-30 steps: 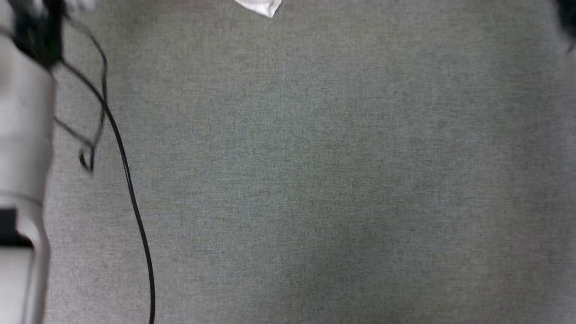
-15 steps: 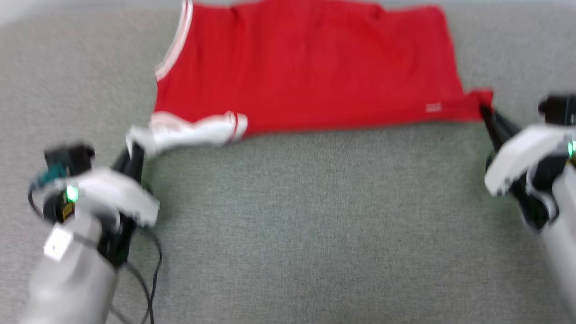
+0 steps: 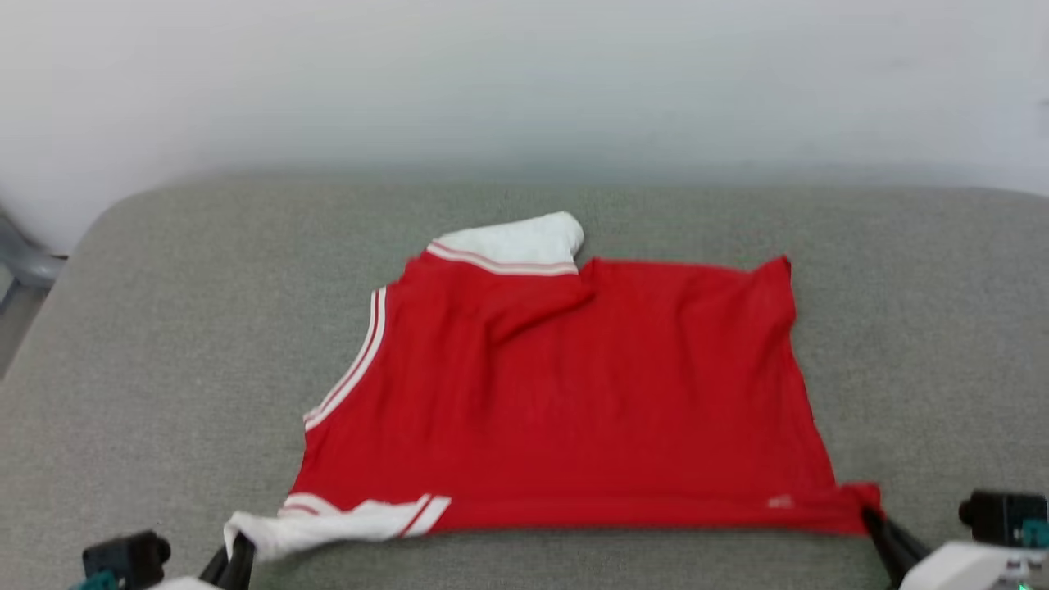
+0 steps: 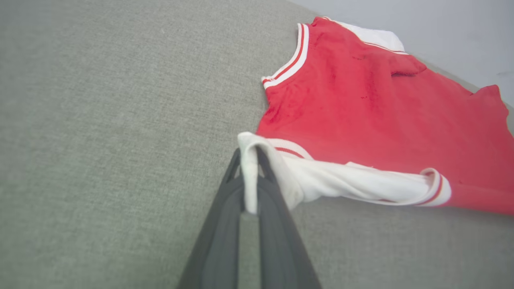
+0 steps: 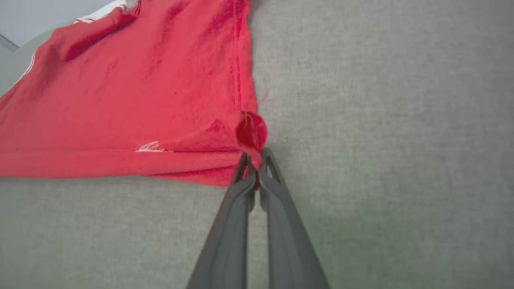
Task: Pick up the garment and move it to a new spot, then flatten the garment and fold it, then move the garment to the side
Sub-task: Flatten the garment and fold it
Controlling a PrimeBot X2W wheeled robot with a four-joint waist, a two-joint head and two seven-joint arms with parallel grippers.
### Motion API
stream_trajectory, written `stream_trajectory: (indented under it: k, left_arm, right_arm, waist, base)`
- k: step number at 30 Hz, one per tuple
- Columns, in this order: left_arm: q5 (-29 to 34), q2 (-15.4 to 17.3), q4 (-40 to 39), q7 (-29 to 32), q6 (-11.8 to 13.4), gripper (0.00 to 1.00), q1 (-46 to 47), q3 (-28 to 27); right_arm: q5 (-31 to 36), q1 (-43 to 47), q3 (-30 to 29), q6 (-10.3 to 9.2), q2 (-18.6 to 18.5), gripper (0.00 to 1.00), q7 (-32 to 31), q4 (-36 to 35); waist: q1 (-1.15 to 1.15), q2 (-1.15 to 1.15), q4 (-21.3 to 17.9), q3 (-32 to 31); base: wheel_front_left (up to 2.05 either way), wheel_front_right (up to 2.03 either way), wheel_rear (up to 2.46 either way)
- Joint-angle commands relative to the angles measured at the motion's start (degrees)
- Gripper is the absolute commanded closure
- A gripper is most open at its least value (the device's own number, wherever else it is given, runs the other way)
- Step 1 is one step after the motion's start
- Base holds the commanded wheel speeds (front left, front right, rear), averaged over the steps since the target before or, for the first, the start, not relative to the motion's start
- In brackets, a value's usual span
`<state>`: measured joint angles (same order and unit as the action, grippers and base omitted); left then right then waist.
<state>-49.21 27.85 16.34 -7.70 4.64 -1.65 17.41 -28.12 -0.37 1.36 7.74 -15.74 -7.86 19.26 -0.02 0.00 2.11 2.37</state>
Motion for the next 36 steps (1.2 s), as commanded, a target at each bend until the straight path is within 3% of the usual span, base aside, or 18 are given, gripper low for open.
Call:
stream_trajectory:
  k: [1,9,15,22,36]
  left_arm:
    - [-0.46,1.31,-1.22,0.26,1.45,1.0,-2.18,-1.15]
    - [-2.74,3.54,-14.82,4.06,7.68,1.0,-14.93,-2.66]
    - [-2.65,4.73,-20.58,5.87,9.09,1.0,-14.98,-2.74]
    - [-0.91,3.95,-19.53,6.87,7.88,1.0,-6.77,-1.09]
    - [0.96,0.34,-6.21,6.26,1.23,1.0,8.98,3.1]
  right_arm:
    - [0.94,2.64,-1.89,-0.45,0.28,1.0,-1.1,-1.47]
    - [6.49,17.9,-8.75,-0.33,8.43,1.0,-11.85,-16.61]
    - [8.75,20.12,-10.85,-0.32,10.97,1.0,-17.16,-24.02]
    - [10.7,13.08,-8.79,-0.31,9.02,1.0,-18.56,-25.67]
    - [9.63,0.24,-3.61,-0.3,6.61,1.0,-15.38,-15.62]
  waist:
    - [0.02,0.0,0.12,-1.65]
    - [0.02,0.0,0.34,-3.33]
    - [0.02,0.0,0.53,-3.05]
    - [0.02,0.0,-0.2,-0.24]
    - [0.02,0.0,-0.15,9.65]
  base:
    - [0.0,0.0,0.0]
    - [0.0,0.0,0.0]
    - [0.0,0.0,0.0]
    - [0.0,0.0,0.0]
    - [0.0,0.0,0.0]
